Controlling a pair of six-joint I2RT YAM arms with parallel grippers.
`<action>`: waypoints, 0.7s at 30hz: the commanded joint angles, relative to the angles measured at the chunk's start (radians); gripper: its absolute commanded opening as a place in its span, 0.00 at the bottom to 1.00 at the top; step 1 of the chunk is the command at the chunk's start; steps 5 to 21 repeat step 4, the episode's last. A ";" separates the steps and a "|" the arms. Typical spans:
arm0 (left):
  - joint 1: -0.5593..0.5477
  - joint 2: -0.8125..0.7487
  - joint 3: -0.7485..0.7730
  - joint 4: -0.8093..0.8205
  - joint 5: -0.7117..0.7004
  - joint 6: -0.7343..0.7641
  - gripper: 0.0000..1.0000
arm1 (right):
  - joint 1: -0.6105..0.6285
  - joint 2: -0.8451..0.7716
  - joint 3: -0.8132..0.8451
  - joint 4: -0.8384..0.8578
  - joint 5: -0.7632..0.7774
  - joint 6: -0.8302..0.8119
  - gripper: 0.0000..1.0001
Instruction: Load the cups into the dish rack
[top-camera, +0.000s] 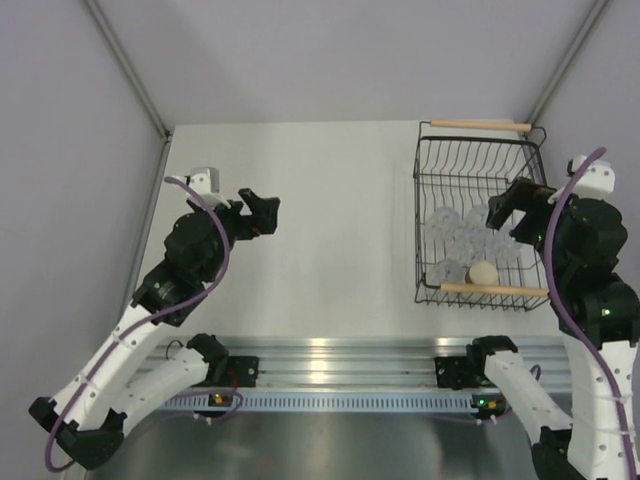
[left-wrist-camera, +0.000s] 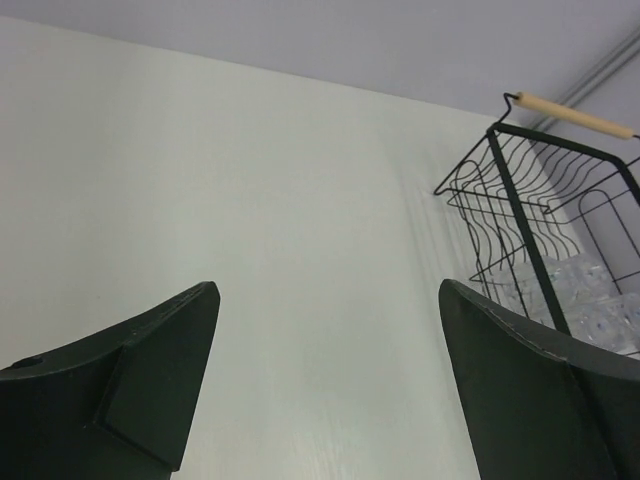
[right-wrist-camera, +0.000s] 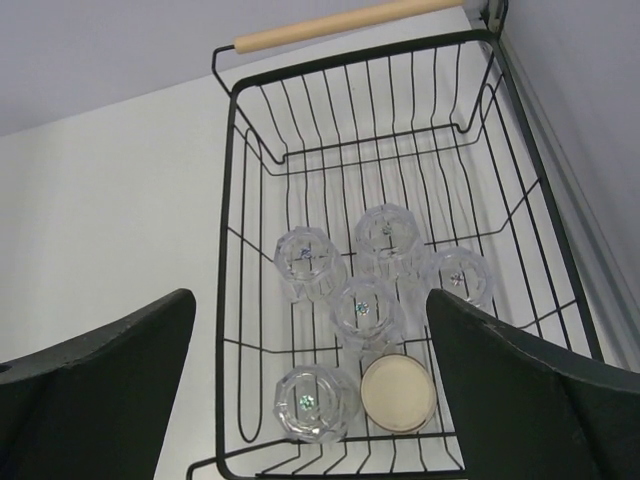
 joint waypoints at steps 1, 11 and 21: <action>0.004 -0.023 0.039 -0.086 -0.104 0.052 0.97 | 0.012 -0.008 -0.013 0.068 0.009 -0.017 1.00; 0.004 -0.022 0.042 -0.087 -0.102 0.055 0.97 | 0.012 -0.001 -0.018 0.077 0.001 -0.020 1.00; 0.004 -0.022 0.042 -0.087 -0.102 0.055 0.97 | 0.012 -0.001 -0.018 0.077 0.001 -0.020 1.00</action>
